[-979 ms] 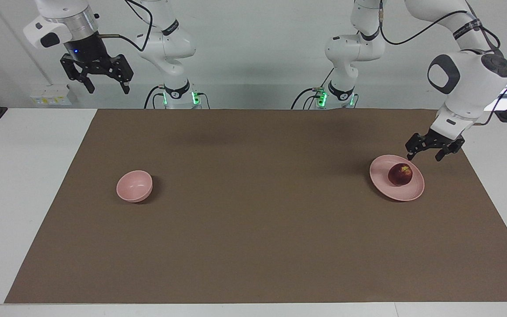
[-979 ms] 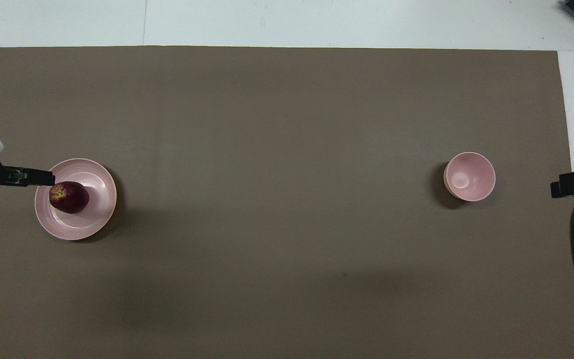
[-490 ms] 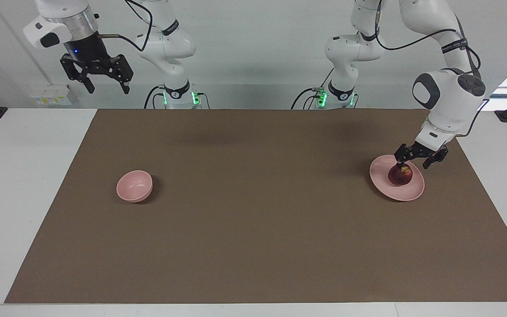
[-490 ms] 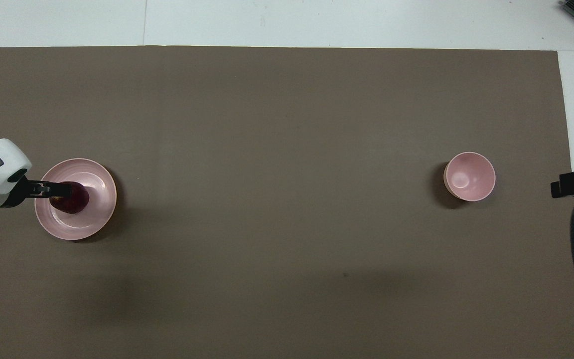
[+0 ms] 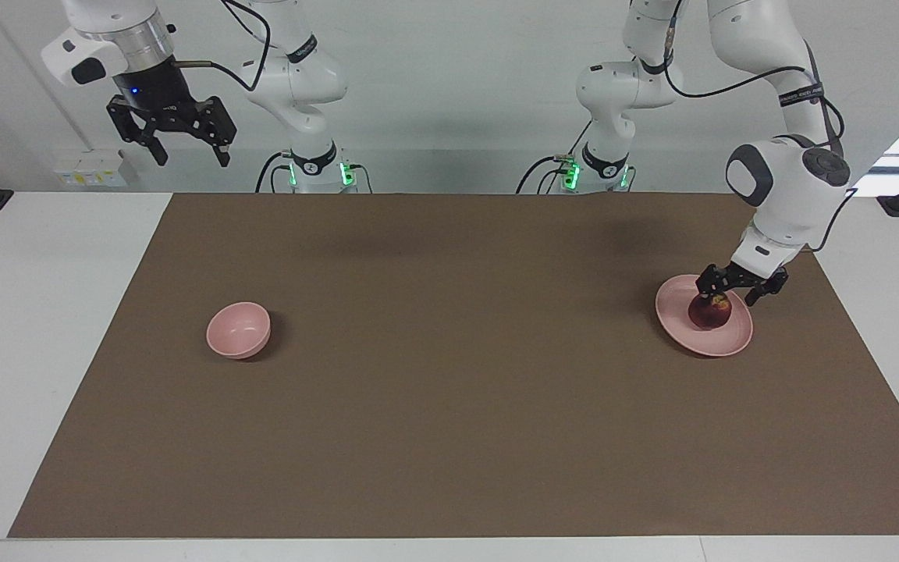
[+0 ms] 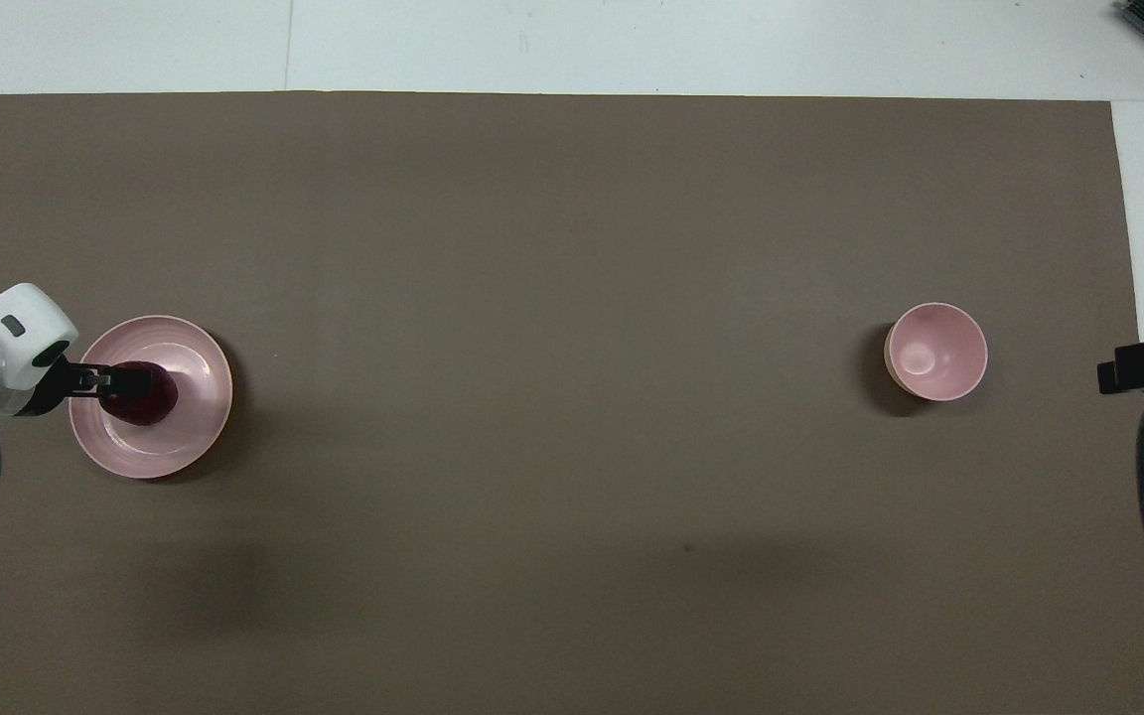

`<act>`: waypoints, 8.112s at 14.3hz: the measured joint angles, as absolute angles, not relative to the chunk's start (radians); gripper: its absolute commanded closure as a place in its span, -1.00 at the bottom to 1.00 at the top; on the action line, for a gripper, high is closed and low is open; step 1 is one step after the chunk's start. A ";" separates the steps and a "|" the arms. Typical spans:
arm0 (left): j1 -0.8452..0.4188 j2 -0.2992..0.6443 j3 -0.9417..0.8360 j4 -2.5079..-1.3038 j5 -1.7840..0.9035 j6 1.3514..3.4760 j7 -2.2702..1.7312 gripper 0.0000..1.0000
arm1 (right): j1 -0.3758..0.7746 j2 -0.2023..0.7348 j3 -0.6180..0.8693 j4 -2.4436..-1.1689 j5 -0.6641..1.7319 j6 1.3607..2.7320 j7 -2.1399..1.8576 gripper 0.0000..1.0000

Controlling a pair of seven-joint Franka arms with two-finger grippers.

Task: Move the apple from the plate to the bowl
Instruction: 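Lower the left gripper onto the red apple on the plate and close, then lift the apple with the left gripper while the right gripper approaches, then close the right gripper on the apple held by the left gripper, then open the left gripper while the right gripper pulls the apple away, then lower the apple into the pink bowl while the left gripper withdraws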

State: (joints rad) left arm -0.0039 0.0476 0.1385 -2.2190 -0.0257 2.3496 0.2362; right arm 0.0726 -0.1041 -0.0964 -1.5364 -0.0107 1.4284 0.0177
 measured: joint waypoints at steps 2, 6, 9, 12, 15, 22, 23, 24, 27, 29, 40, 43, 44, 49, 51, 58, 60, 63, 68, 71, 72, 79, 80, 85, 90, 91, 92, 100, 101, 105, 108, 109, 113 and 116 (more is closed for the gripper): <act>-0.004 0.050 0.136 -2.227 -0.026 2.362 0.236 -1.00 | 0.073 -0.104 -0.096 -1.536 -0.011 1.428 0.018 -1.00; -0.005 0.050 0.131 -2.242 -0.030 2.363 0.236 0.39 | 0.073 -0.104 -0.096 -1.536 -0.011 1.428 0.018 -1.00; -0.006 0.049 0.131 -2.242 -0.030 2.364 0.237 0.95 | 0.073 -0.104 -0.096 -1.536 -0.011 1.428 0.018 -1.00; -0.012 0.049 0.126 -2.242 -0.030 2.363 0.239 1.00 | 0.073 -0.104 -0.096 -1.536 -0.011 1.428 0.018 -1.00; -0.024 0.044 0.117 -2.239 -0.031 2.358 0.240 1.00 | 0.073 -0.104 -0.096 -1.536 -0.011 1.428 0.018 -1.00; -0.042 -0.058 0.026 -2.167 -0.216 2.173 0.231 1.00 | 0.075 -0.104 -0.096 -1.536 -0.011 1.425 0.018 -1.00; -0.046 -0.066 0.014 -2.155 -0.274 2.144 0.231 1.00 | 0.077 -0.104 -0.093 -1.537 -0.011 1.421 0.018 -1.00; -0.047 -0.069 -0.005 -2.149 -0.328 2.128 0.231 1.00 | 0.077 -0.104 -0.091 -1.538 -0.005 1.420 0.018 -1.00; -0.048 -0.069 -0.081 -2.143 -0.479 2.123 0.210 1.00 | 0.073 -0.105 -0.096 -1.557 0.074 1.418 0.026 -1.00; -0.048 -0.069 -0.124 -2.137 -0.590 2.122 0.191 1.00 | 0.070 -0.104 -0.103 -1.576 0.120 1.418 0.070 -1.00; -0.048 -0.068 -0.353 -2.110 -1.044 2.228 0.047 1.00 | 0.071 -0.040 -0.104 -1.642 0.497 1.450 0.595 -1.00; -0.048 -0.068 -0.442 -2.109 -1.184 2.340 0.019 1.00 | 0.071 0.013 -0.104 -1.646 0.617 1.468 0.704 -1.00; -0.048 -0.068 -0.472 -2.109 -1.239 2.383 0.018 1.00 | 0.072 0.031 -0.103 -1.647 0.654 1.479 0.737 -1.00; -0.048 -0.069 -0.599 -2.099 -1.451 2.601 0.017 1.00 | 0.073 0.132 -0.102 -1.651 0.857 1.529 0.824 -1.00; -0.048 -0.069 -0.615 -2.090 -1.492 2.638 0.016 1.00 | 0.082 0.169 -0.101 -1.652 0.915 1.559 0.844 -1.00; -0.047 -0.069 -0.671 -2.049 -1.524 2.741 0.009 1.00 | 0.182 0.193 -0.099 -1.651 0.961 1.638 0.893 -1.00; -0.047 -0.069 -0.671 -2.048 -1.524 2.744 0.009 1.00 | 0.195 0.193 -0.098 -1.654 0.961 1.640 0.898 -1.00; -0.047 -0.069 -0.671 -2.048 -1.524 2.749 0.009 1.00 | 0.208 0.193 -0.098 -1.664 0.981 1.640 0.898 -1.00; -0.047 -0.069 -0.672 -2.048 -1.524 2.771 0.009 1.00 | 0.222 0.193 -0.097 -1.676 1.004 1.653 0.899 -1.00; -0.047 -0.069 -0.672 -2.049 -1.524 2.774 0.009 1.00 | 0.236 0.193 -0.097 -1.676 1.017 1.675 0.899 -1.00; -0.047 -0.069 -0.672 -2.049 -1.524 2.774 0.009 1.00 | 0.239 0.193 -0.097 -1.676 1.026 1.676 0.899 -1.00; -0.047 -0.069 -0.675 -2.046 -1.524 2.774 0.009 1.00 | 0.297 0.193 -0.090 -1.679 1.036 1.743 0.929 -1.00; -0.047 -0.069 -0.675 -2.046 -1.524 2.774 0.009 1.00 | 0.297 0.193 -0.090 -1.680 1.036 1.743 0.929 -1.00; -0.047 -0.069 -0.675 -2.046 -1.524 2.774 0.009 1.00 | 0.296 0.193 -0.090 -1.682 1.036 1.745 0.929 1.00; -0.046 -0.069 -0.677 -2.047 -1.524 2.777 0.009 1.00 | 0.297 0.192 -0.091 -1.681 1.036 1.751 0.929 1.00; -0.046 -0.069 -0.677 -2.047 -1.524 2.777 0.009 1.00 | 0.297 0.192 -0.091 -1.681 1.036 1.751 0.929 1.00; -0.046 -0.069 -0.677 -2.047 -1.524 2.777 0.009 0.54 | 0.297 0.192 -0.091 -1.681 1.036 1.751 0.929 1.00; -0.047 -0.069 -0.681 -2.040 -1.512 2.781 0.012 -1.00 | 0.294 0.190 -0.099 -1.681 1.025 1.749 0.929 1.00; -0.047 -0.069 -0.681 -2.040 -1.504 2.782 0.012 -1.00 | 0.293 0.189 -0.102 -1.681 1.020 1.749 0.929 1.00; -0.047 -0.069 -0.677 -2.041 -1.490 2.782 0.012 -1.00 | 0.246 0.180 -0.105 -1.678 0.964 1.726 0.892 1.00; -0.045 -0.069 -0.669 -2.045 -1.484 2.782 0.012 -1.00 | 0.171 0.176 -0.107 -1.673 0.884 1.665 0.809 1.00; -0.045 -0.069 -0.661 -2.046 -1.479 2.782 0.012 -1.00 | 0.146 0.175 -0.108 -1.672 0.855 1.651 0.775 1.00; -0.044 -0.067 -0.604 -2.052 -1.387 2.712 0.011 -1.00 | 0.082 0.172 -0.110 -1.672 0.638 1.631 0.573 1.00; -0.044 -0.066 -0.571 -2.062 -1.327 2.673 0.011 -1.00 | 0.081 0.173 -0.109 -1.674 0.481 1.633 0.424 1.00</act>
